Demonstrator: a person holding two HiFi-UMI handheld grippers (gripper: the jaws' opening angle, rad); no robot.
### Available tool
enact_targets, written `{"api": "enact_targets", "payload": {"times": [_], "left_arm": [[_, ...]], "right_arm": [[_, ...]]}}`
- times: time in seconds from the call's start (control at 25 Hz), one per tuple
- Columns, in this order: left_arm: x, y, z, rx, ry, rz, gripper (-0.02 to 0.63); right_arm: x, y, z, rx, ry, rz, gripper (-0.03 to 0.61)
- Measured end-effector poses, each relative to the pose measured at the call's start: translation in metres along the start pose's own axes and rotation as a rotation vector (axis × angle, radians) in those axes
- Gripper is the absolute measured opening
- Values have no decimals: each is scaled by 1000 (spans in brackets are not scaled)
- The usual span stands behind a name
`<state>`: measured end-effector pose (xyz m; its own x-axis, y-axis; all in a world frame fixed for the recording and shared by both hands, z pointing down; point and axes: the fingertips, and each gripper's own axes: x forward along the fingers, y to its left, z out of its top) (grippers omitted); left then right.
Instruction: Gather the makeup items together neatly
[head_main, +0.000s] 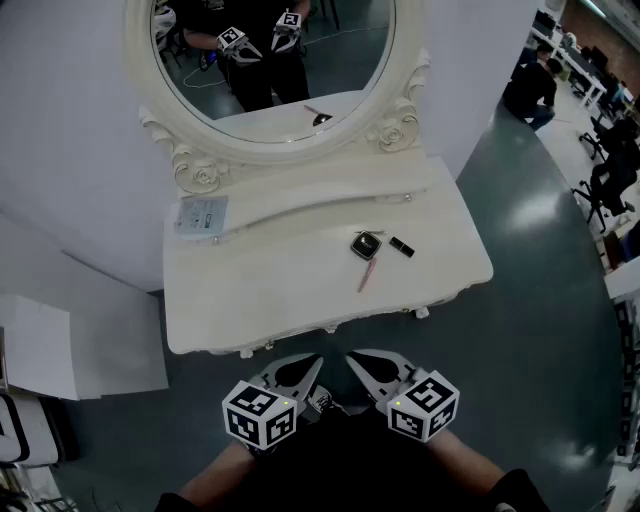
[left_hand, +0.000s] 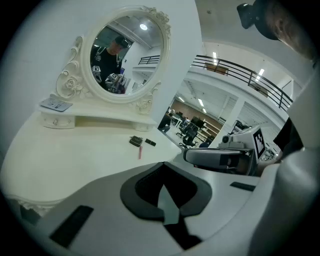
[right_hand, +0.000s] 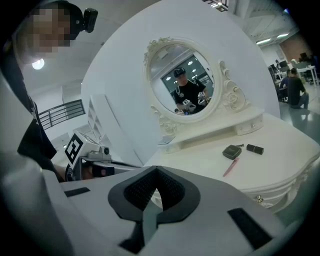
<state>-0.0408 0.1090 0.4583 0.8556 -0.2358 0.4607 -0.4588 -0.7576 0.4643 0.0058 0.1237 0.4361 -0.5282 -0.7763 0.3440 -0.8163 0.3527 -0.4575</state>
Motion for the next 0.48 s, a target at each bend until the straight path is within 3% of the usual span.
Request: {"api": "enact_targets", "payload": {"times": [0.48], "left_arm": [[-8,3,-3,-14,-9,1,9]], "right_arm": [[4,7,0,-1,-3,6,28]]}}
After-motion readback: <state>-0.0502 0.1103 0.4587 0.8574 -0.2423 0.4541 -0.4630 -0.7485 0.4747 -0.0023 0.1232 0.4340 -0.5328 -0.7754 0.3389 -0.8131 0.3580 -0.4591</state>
